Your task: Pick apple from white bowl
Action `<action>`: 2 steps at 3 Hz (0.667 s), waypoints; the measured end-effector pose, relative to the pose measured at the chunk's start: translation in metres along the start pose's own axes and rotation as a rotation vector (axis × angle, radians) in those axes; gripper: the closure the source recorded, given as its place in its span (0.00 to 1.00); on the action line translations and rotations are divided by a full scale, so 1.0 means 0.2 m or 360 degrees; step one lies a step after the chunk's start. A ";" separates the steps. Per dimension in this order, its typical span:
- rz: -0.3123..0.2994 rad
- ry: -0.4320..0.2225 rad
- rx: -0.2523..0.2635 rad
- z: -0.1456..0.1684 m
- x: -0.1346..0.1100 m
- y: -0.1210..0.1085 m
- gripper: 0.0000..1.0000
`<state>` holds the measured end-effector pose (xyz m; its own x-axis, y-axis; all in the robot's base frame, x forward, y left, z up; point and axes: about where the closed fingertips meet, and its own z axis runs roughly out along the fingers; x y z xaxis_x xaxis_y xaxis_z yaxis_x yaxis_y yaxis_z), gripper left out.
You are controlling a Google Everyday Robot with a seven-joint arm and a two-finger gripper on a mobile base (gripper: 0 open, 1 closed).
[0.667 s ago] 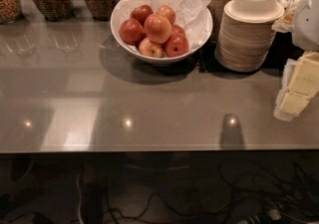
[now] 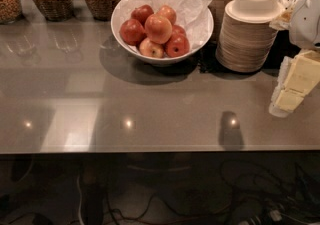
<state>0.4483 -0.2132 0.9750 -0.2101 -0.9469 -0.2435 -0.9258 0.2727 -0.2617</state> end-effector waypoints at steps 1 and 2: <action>-0.0003 -0.0146 0.0069 0.08 -0.07 -0.12 0.00; 0.0006 -0.0329 0.0163 0.17 -0.19 -0.30 0.00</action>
Offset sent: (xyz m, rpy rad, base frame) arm 0.1311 0.0432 -0.0044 0.2920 -0.2655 0.0331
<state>0.5228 -0.1874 0.9688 -0.1349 -0.8937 -0.4280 -0.8862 0.3020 -0.3513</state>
